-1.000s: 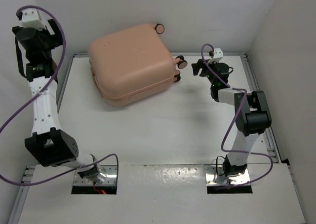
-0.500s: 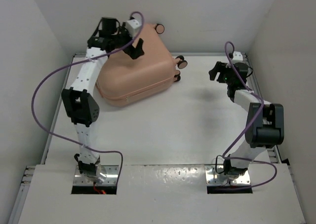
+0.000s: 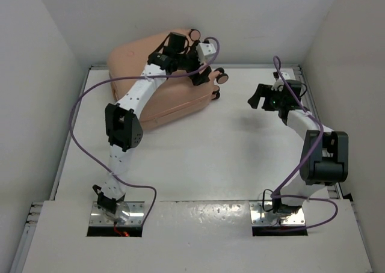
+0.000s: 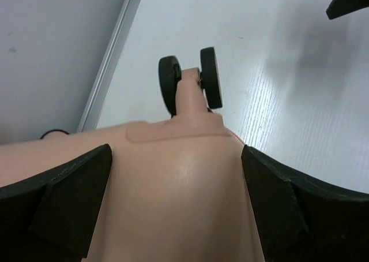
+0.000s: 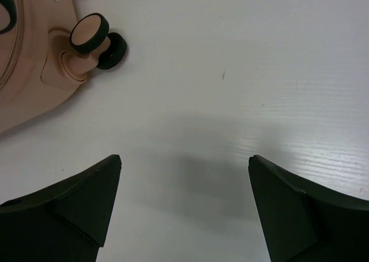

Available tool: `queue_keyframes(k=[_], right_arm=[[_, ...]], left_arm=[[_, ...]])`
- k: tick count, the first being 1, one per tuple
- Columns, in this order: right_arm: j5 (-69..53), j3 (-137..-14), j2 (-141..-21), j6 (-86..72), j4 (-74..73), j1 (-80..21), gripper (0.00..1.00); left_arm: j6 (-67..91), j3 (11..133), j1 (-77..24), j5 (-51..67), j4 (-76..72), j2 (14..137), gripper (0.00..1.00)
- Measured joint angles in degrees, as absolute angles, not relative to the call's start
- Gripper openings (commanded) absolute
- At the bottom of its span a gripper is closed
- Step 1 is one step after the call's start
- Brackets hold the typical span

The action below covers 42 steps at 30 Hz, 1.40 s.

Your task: Pack the luggage

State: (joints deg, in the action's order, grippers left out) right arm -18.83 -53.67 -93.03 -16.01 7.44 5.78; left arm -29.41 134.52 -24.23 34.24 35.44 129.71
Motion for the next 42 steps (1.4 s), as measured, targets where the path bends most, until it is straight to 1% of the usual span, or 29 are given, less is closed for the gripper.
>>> queue_keyframes(k=[6,9,12,14,17,21,23,27,30,31,32,34,35,38,39,41,42], right_arm=[[-20.3,-54.3,-92.5,-15.2,4.0,7.0,0.91],[-21.3,-54.5,-92.5,-15.3,4.8,7.4,0.9],[-22.2,-54.0,-93.0,-17.0,10.9,7.5,0.87],[-22.9,-55.1,-95.5,-19.2,16.6,7.2,0.87],[-22.7,-63.2,-104.3,-23.2,21.7,6.3,0.88],[-22.5,-78.5,-117.2,-27.4,25.2,4.6,0.89],[-22.4,-87.0,-123.1,-29.3,25.6,3.6,0.91],[-22.8,-98.9,-130.5,-33.6,26.6,2.2,0.89],[-25.1,-103.8,-133.3,-36.8,27.2,1.2,0.84],[-26.6,-104.1,-133.6,-37.7,27.4,1.0,0.82],[-28.6,-104.1,-133.8,-38.9,27.5,0.6,0.78],[-31.8,-103.9,-133.9,-41.1,27.7,-0.1,0.74],[-33.3,-103.5,-133.9,-42.0,28.1,-0.6,0.69],[-38.7,-100.4,-133.4,-43.7,28.6,-2.5,0.63],[-40.3,-99.2,-133.3,-43.7,28.3,-3.2,0.59],[-42.5,-97.0,-132.9,-42.9,26.2,-4.9,0.56],[-43.0,-96.5,-132.7,-42.9,25.6,-5.5,0.52]], left_arm=[[-34.5,134.4,-28.6,31.0,32.7,132.5,0.99],[-35.8,133.7,-29.7,29.6,29.8,133.8,0.99],[-33.5,132.2,-29.6,30.4,26.2,133.8,0.99],[-31.4,130.1,-29.0,32.2,23.1,133.2,0.99],[-31.7,128.9,-28.6,31.4,22.7,132.1,0.98],[-36.0,127.2,-29.8,26.5,24.3,130.6,0.96],[-37.4,124.4,-30.1,25.5,23.4,128.9,0.96],[-36.8,117.3,-29.7,25.6,20.6,124.2,0.96],[-33.9,111.6,-29.2,25.2,18.1,120.0,0.96],[-32.5,110.4,-28.8,24.9,17.6,118.8,0.96],[-31.0,109.6,-28.4,24.4,17.3,117.8,0.96],[-27.5,108.7,-26.8,22.2,17.0,116.2,0.96],[-25.4,108.4,-25.9,22.3,17.0,115.6,0.96],[-19.6,108.1,-23.4,20.8,17.0,113.6,0.96],[-18.5,107.7,-22.4,19.6,16.6,112.8,0.96],[-16.8,106.1,-20.3,17.0,16.1,110.8,0.96],[-15.9,104.8,-19.3,15.6,15.8,109.5,0.96]])
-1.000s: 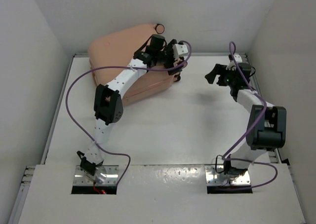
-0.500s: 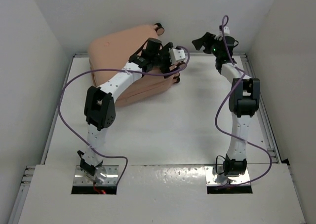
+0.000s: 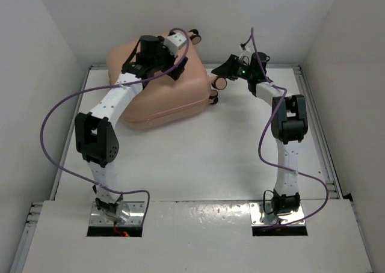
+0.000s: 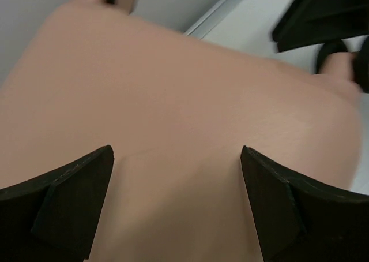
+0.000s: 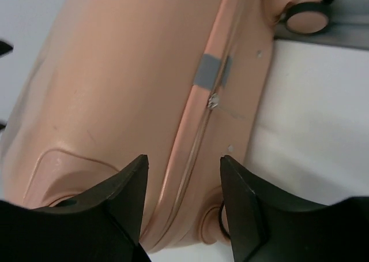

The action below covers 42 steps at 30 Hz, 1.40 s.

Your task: Pack the luggage

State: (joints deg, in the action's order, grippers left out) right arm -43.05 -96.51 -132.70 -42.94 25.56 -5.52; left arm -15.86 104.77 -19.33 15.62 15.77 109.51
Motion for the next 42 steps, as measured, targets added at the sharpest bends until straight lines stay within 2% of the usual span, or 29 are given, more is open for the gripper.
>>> queue_keyframes(k=[3,10,17,22,26,29,30,33,36,42], right_arm=[[-45.6,-95.1,-130.2,-40.2,22.7,-6.4,0.45],[-53.7,-85.7,-122.5,-35.7,22.0,-8.4,0.39],[-62.4,-75.6,-110.2,-26.2,18.0,-11.7,0.39],[-66.8,-75.5,-101.6,-6.7,-1.1,-18.5,0.39],[-69.2,-82.1,-101.3,10.7,-20.2,-23.7,0.39],[-68.3,-86.4,-101.4,21.0,-28.3,-25.6,0.48],[-66.8,-85.1,-100.4,20.2,-26.7,-25.7,0.58],[-60.4,-75.5,-95.8,14.2,-14.5,-24.3,0.71],[-52.0,-75.2,-96.7,13.5,-8.5,-20.7,0.72],[-39.7,-100.9,-111.7,13.1,-6.8,-12.4,0.74]], left_arm=[[-14.3,101.1,-17.3,12.1,15.4,106.0,0.96],[-13.1,89.3,-17.0,6.0,14.4,95.9,0.98],[-5.2,80.7,-7.6,0.9,13.3,86.7,0.99],[2.8,77.3,5.9,1.9,14.4,81.5,0.99],[6.7,75.5,13.9,6.2,14.9,78.2,0.99],[8.3,73.9,18.9,11.0,15.1,76.4,0.99],[8.6,73.3,20.6,13.5,15.6,75.9,0.99],[8.5,72.6,23.9,16.8,16.6,75.4,0.99],[7.7,71.9,25.6,20.1,17.8,75.1,0.99],[3.5,69.8,25.0,24.4,19.6,72.9,0.99]])
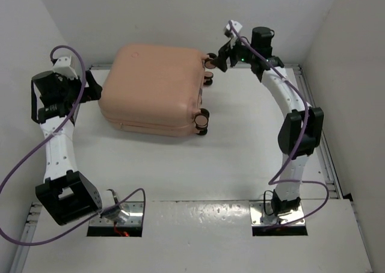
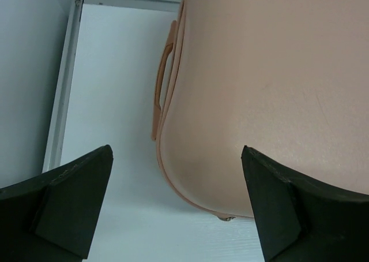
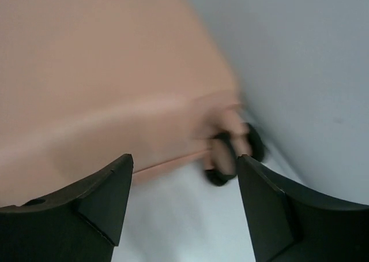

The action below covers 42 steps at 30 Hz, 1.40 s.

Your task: Pack the luggage

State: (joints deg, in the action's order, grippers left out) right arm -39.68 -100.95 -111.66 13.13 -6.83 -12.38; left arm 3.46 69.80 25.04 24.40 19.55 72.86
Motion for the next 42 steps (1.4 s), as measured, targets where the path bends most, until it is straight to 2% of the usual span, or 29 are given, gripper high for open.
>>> queue_keyframes(k=[2,5,7,11,13,22,29,34,38,42], right_arm=[[-38.1,-107.4,-115.5,13.5,-8.2,-10.3,0.8],[-35.5,-109.1,-117.6,16.3,-9.4,-9.1,0.88],[-34.3,-109.1,-119.1,19.1,-9.7,-9.7,0.88],[-34.6,-112.4,-124.4,22.5,-14.0,-10.9,0.77],[-36.8,-113.1,-125.8,24.2,-18.9,-10.8,0.76],[-44.8,-94.2,-119.0,31.6,-32.7,-11.0,0.72],[-45.9,-80.1,-118.7,27.4,-24.6,-17.0,0.69],[-47.3,-78.7,-119.4,22.4,-19.3,-18.9,0.78],[-49.7,-78.8,-119.7,21.1,-16.3,-18.9,0.78],[-50.4,-78.3,-120.1,20.2,-13.6,-19.8,0.71]], left_arm=[[1.8,69.3,24.3,24.7,19.8,71.7,0.99],[-0.1,68.8,23.5,24.9,20.4,70.4,0.99],[-1.0,68.8,23.3,24.9,20.6,70.3,0.99],[-2.3,68.8,23.3,24.6,21.4,70.4,0.99],[-2.8,68.8,23.4,24.5,21.6,70.4,0.99],[-3.9,68.8,23.7,24.2,22.0,70.6,0.99],[-1.1,68.8,29.1,20.8,24.1,71.2,0.99],[0.5,68.7,34.9,20.4,26.2,71.1,0.99],[0.5,67.9,36.7,20.6,28.0,71.0,0.99],[0.0,66.8,38.3,20.6,30.0,71.0,0.98]])
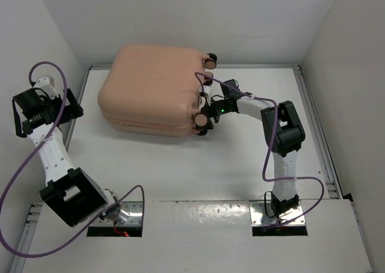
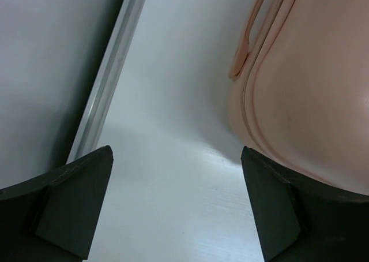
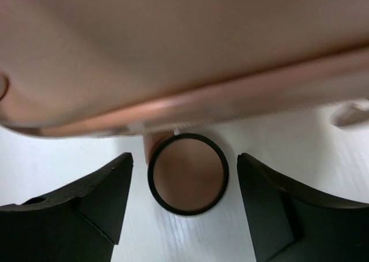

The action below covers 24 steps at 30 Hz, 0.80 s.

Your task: Pack the luggage

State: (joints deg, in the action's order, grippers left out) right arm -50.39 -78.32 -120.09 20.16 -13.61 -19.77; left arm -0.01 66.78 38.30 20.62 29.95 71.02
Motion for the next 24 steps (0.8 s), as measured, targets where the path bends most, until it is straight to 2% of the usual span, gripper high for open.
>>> queue_keyframes(k=[10,14,17,19,23,24], right_arm=[[-54.3,-82.7,-123.7,24.2,-19.9,-22.0,0.4],[-57.9,-83.0,-123.6,31.2,-23.5,-23.4,0.37],[-57.8,-82.4,-121.2,37.5,-29.5,-26.0,0.31],[-59.0,-81.3,-118.3,41.5,-35.0,-28.8,0.33],[-61.3,-79.1,-112.9,47.6,-42.3,-33.0,0.44],[-61.7,-78.1,-111.2,48.4,-42.1,-32.9,0.44]], left_arm=[[-5.4,67.0,40.6,27.9,42.2,75.1,0.84],[-7.1,66.7,41.0,31.0,46.1,76.0,0.83],[-7.1,65.1,40.9,33.5,46.8,76.1,0.82],[-6.2,63.0,40.5,35.0,46.5,76.9,0.82],[-1.4,58.4,38.9,37.4,42.5,81.3,0.82],[0.4,57.6,38.1,37.6,40.8,82.6,0.82]])
